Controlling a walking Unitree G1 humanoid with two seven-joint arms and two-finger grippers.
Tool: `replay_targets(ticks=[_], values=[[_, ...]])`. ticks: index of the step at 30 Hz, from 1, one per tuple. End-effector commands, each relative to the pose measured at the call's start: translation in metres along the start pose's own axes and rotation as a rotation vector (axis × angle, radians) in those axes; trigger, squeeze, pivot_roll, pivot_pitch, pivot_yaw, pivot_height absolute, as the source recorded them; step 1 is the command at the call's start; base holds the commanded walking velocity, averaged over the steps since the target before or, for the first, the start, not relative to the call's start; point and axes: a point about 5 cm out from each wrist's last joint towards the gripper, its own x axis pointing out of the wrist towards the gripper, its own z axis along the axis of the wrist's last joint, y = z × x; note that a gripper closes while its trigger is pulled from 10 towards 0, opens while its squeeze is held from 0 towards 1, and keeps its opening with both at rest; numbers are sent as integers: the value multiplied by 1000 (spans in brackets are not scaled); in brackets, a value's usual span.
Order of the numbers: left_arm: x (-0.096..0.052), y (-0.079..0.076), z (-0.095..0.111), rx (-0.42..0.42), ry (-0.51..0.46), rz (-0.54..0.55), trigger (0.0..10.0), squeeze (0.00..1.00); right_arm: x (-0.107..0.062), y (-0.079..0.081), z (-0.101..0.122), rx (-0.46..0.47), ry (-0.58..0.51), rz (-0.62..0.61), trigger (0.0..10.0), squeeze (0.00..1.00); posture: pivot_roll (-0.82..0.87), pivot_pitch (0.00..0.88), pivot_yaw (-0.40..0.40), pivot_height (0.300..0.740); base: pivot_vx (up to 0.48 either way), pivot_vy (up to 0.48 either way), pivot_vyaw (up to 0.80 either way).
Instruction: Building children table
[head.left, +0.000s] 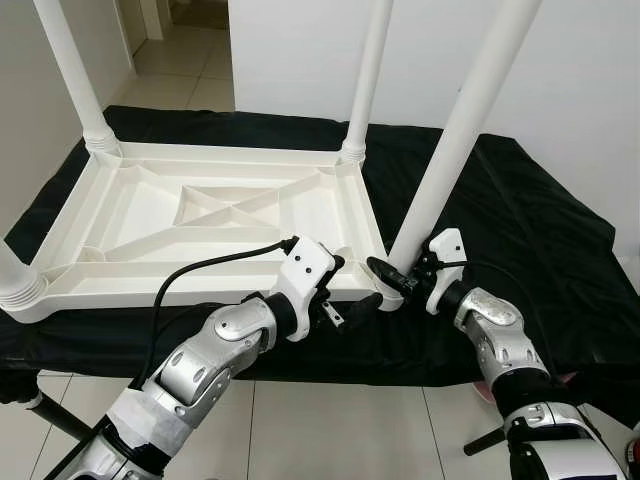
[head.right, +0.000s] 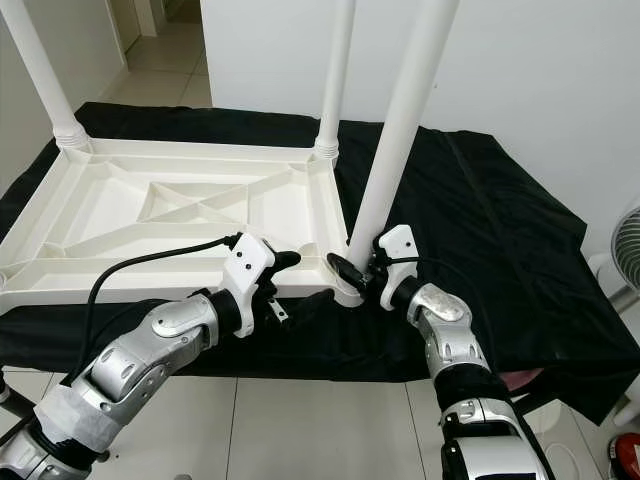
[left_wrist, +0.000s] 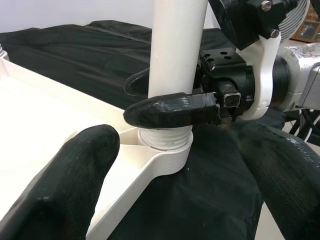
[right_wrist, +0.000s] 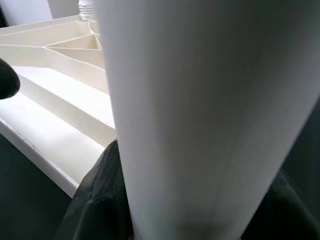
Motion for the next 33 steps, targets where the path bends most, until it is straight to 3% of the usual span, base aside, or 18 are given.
replay_targets(ticks=[1, 7, 11, 14, 16, 17, 19, 20, 21, 24, 31, 32, 33], values=[[1, -10, 3, 30, 2, -180, 10000, 0, -3, 6, -16, 33, 75, -18, 10000, 0, -35, 0, -65, 740, 0, 0, 0], [2, -11, 2, 27, -1, -185, 10000, 0, -2, 10, -20, 40, 110, -138, 10000, 0, -40, 0, -70, 740, 0, 0, 0], [3, -10, 1, 13, -2, -184, 10000, 0, 1, 17, -15, 105, 90, -285, 10000, 0, -47, 0, -69, 740, 0, 0, 0], [3, -10, 1, 13, -2, -184, 10000, 0, 1, 17, -15, 105, 90, -285, 10000, 0, -47, 0, -69, 740, 0, 0, 0], [3, -10, 0, 10, -1, -184, 10000, 0, 2, 20, -14, 116, 92, -352, 10000, 0, -51, 0, -68, 740, 0, 0, 0], [3, -11, -1, 8, 0, -185, 10000, 0, 1, 24, -12, 124, 93, -464, 10000, 0, -53, 0, -68, 740, 0, 0, 0], [3, -11, -1, 8, 0, -185, 10000, 0, 1, 24, -12, 124, 93, -464, 10000, 0, -53, 0, -68, 740, 0, 0, 0], [3, -11, -1, 6, 1, -186, 10000, 0, 0, 29, -10, 144, 93, -573, 10000, 0, -54, 0, -68, 740, 0, 0, 0], [3, -11, -1, 6, 1, -186, 10000, 0, 0, 29, -10, 144, 93, -573, 10000, 0, -54, 0, -68, 740, 0, 0, 0], [3, -10, -1, 4, 2, -186, 10000, 0, -4, 42, -5, 184, 93, -795, 10000, 0, -48, 0, -74, 740, 0, 0, 0], [3, -10, -1, 0, 2, -184, 10000, 0, 0, 51, 1, 193, 71, -798, 10000, 0, -52, 0, -70, 740, 0, 0, 0], [3, -10, -1, 0, 2, -187, 10000, 0, 0, 50, 3, 185, 64, -792, 10000, 239, -53, 0, -69, 740, 0, 0, 0], [3, -10, -1, 0, 2, -187, 10000, 0, 0, 50, 3, 185, 64, -792, 10000, 239, -53, 0, -69, 740, 0, 0, 0]])
